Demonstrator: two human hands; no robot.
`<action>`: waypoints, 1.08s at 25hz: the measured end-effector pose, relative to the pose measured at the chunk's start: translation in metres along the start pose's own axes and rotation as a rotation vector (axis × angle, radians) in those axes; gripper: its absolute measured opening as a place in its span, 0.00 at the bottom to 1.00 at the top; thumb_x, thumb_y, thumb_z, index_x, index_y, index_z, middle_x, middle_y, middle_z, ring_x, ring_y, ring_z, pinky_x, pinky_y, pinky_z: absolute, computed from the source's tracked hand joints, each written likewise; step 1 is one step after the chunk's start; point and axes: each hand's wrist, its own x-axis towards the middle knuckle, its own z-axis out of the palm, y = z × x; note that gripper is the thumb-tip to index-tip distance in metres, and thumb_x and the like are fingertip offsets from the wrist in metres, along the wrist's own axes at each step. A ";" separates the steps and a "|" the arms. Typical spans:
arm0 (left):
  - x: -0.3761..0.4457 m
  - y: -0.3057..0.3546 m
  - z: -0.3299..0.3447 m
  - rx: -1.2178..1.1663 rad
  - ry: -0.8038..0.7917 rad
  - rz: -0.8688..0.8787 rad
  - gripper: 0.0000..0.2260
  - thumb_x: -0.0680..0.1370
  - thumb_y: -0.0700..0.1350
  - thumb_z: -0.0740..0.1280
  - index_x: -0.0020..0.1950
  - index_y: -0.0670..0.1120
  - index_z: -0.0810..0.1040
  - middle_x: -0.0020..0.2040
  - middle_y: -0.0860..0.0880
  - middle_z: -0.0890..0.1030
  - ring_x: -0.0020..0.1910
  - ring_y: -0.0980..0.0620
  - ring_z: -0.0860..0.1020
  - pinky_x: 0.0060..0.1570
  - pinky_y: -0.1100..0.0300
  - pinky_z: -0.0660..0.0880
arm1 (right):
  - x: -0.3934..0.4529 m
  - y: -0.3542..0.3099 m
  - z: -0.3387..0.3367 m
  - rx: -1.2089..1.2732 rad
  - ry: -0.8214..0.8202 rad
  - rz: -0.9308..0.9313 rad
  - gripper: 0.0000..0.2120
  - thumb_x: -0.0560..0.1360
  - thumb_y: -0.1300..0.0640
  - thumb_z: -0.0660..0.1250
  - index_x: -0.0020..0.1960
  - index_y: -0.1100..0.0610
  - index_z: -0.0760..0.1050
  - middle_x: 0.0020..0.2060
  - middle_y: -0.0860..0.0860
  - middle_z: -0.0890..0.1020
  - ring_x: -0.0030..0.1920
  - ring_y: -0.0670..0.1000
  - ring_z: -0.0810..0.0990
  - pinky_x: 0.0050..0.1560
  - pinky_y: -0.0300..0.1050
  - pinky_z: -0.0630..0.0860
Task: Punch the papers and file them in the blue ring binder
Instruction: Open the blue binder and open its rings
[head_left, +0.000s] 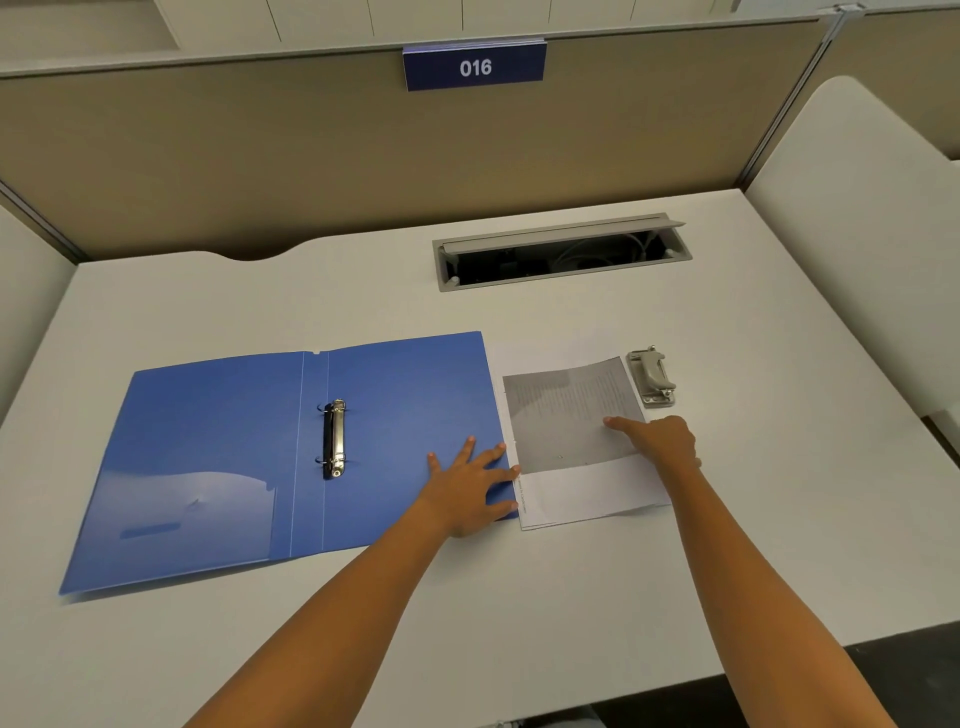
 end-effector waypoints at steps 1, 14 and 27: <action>0.000 0.000 0.000 -0.001 -0.001 -0.002 0.28 0.78 0.66 0.51 0.77 0.61 0.53 0.80 0.56 0.45 0.78 0.45 0.39 0.69 0.27 0.44 | 0.001 0.000 0.001 0.002 -0.024 -0.026 0.36 0.63 0.38 0.75 0.60 0.62 0.71 0.56 0.57 0.79 0.57 0.60 0.77 0.59 0.55 0.73; 0.008 0.011 -0.015 -0.368 0.079 -0.113 0.24 0.77 0.64 0.58 0.71 0.57 0.69 0.76 0.53 0.63 0.78 0.46 0.53 0.70 0.31 0.48 | -0.026 -0.017 -0.024 0.236 -0.091 -0.467 0.19 0.70 0.54 0.70 0.60 0.58 0.77 0.51 0.56 0.81 0.47 0.57 0.79 0.44 0.46 0.74; 0.022 0.040 -0.098 -1.763 0.319 -0.117 0.19 0.71 0.48 0.75 0.60 0.45 0.79 0.54 0.46 0.84 0.54 0.46 0.82 0.55 0.47 0.80 | -0.045 -0.011 -0.058 0.620 -0.419 -0.511 0.20 0.66 0.55 0.77 0.57 0.54 0.78 0.51 0.53 0.83 0.50 0.56 0.83 0.47 0.50 0.82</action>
